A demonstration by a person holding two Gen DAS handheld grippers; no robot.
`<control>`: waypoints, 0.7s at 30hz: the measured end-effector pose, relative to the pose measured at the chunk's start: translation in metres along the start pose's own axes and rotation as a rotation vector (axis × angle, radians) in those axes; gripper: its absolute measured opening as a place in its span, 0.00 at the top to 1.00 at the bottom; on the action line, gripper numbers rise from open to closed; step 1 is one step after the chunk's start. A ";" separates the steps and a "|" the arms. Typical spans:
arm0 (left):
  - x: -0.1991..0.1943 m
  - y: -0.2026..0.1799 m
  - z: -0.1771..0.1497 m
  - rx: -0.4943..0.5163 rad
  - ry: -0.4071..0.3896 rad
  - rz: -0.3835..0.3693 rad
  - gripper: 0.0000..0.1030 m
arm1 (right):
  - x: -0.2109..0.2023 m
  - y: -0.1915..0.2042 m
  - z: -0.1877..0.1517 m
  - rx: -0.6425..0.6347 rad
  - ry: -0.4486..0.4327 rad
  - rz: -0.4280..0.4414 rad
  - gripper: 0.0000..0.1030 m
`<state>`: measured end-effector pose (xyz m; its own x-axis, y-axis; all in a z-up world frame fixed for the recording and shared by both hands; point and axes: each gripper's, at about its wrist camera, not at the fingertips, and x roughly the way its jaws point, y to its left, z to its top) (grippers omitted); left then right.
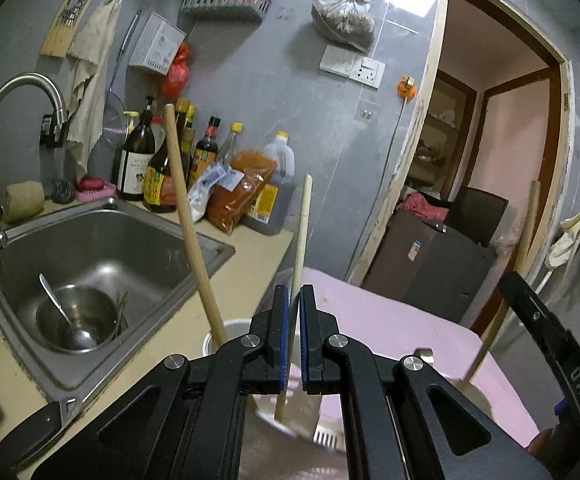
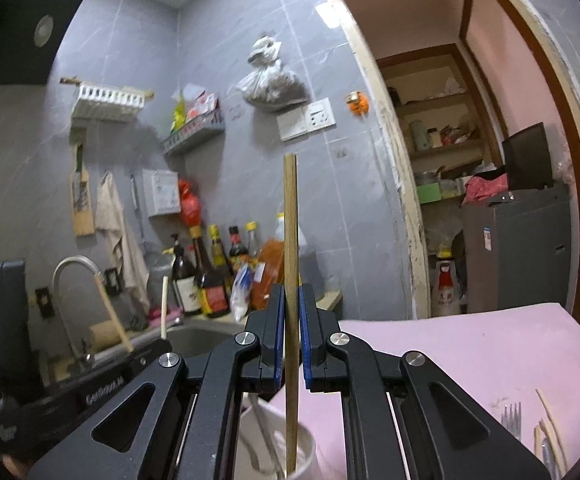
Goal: Organize utensils
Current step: 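Open both tools to drop the chopsticks into the holder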
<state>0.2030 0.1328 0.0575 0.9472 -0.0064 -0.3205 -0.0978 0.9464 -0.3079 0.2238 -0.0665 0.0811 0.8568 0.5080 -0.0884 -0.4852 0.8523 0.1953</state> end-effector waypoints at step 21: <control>-0.040 -0.027 0.008 0.076 0.003 -0.096 0.68 | -0.034 -0.010 0.005 0.020 0.053 0.034 0.78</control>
<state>0.1705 0.1103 0.0860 0.9501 -0.0989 -0.2958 0.0167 0.9631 -0.2685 0.2005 -0.0926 0.0872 0.8293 0.5427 -0.1333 -0.5097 0.8323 0.2180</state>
